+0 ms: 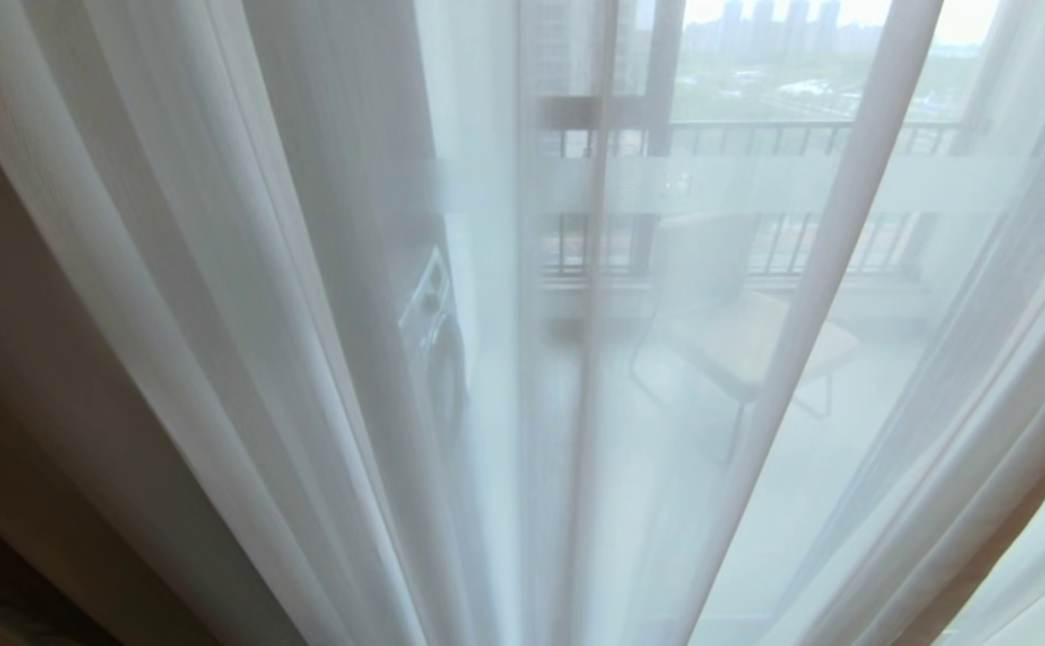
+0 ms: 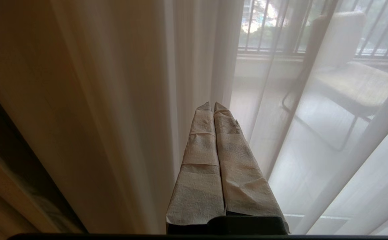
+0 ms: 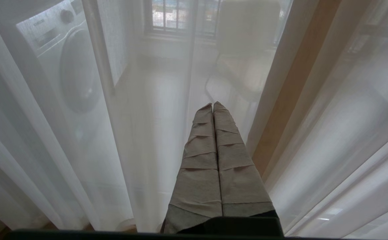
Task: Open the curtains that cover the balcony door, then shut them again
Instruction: Close the outer curtains on both sides
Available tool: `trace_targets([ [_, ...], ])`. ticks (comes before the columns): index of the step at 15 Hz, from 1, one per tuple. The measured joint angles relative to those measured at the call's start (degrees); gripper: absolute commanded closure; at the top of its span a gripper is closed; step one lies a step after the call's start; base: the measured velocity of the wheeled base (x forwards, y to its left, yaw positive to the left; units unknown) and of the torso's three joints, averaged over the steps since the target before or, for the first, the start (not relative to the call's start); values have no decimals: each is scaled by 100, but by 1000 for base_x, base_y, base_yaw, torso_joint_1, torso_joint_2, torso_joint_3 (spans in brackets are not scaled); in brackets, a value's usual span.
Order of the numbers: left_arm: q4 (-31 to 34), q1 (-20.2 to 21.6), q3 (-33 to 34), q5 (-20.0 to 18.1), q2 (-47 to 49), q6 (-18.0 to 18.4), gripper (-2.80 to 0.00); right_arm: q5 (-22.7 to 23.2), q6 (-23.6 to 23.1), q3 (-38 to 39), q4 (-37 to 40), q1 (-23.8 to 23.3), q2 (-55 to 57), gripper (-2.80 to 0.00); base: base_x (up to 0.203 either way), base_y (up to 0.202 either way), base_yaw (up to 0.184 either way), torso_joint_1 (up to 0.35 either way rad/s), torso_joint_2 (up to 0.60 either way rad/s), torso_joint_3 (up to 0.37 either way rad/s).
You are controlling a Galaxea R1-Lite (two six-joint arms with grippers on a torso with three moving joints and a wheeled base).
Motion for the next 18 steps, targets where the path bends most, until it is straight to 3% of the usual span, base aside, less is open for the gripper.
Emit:
trace_targets([
  [4, 96, 0, -717, 149, 76, -13, 0, 1, 2, 0, 0, 0, 0, 0, 0, 0, 0, 0, 0, 0],
  [7, 95, 0, -1427, 594, 508, -17, 0, 1, -2, 0, 0, 0, 0, 0, 0, 0, 0, 0, 0, 0],
  [15, 66, -5, -3372, 3513, 2859, -24, 0, -1, 2, 0, 1, 0, 0, 0, 0, 0, 0, 0, 0, 0],
  [18, 73, 20, -3775, 4347, 3504, -87, 0, 1, 0, 0, 2, 0, 0, 0, 0, 0, 0, 0, 0, 0],
])
